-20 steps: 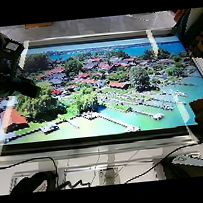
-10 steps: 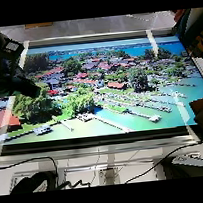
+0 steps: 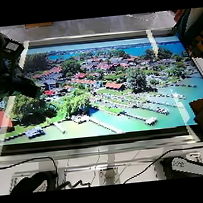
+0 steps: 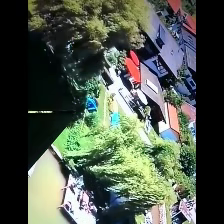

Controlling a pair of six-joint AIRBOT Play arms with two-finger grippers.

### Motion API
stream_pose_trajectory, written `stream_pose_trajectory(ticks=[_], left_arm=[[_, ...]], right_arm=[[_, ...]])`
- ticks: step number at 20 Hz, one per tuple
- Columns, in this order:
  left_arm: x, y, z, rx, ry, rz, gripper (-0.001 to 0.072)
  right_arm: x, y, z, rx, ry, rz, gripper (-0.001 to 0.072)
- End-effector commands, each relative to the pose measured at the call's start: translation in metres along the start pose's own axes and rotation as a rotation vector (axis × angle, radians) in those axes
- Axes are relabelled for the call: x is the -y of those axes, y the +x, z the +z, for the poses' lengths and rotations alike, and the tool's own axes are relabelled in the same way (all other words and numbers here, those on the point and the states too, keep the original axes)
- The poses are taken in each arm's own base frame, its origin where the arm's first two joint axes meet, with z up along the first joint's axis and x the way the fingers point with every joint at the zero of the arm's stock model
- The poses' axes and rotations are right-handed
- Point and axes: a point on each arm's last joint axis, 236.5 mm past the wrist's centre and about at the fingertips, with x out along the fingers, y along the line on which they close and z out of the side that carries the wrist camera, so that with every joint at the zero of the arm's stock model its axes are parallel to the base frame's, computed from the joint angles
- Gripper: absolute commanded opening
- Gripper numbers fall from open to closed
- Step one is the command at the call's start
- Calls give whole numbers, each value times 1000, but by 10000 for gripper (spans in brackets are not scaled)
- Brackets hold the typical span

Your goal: Fold the clothes and pants, and hang the long-sleeved shirts on hangers.

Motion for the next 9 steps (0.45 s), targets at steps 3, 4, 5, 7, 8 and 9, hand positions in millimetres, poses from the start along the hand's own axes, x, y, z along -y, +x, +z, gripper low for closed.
stream_pose_trajectory(ticks=[3,4,5,7,8,9], left_arm=[[0,0,0,1,0,1,14],[0,0,0,1,0,1,14],[0,0,0,1,0,1,14],[0,0,0,1,0,1,14],[0,0,0,1,0,1,14],[0,0,0,1,0,1,14]], right_arm=[[-157,-57,45,400,-364,150,12],[-177,-63,41,422,-401,180,12],[-194,-66,35,424,-434,204,12],[-221,-70,22,417,-481,257,13],[-234,-72,14,412,-499,290,13],[-244,-74,8,407,-513,316,13]])
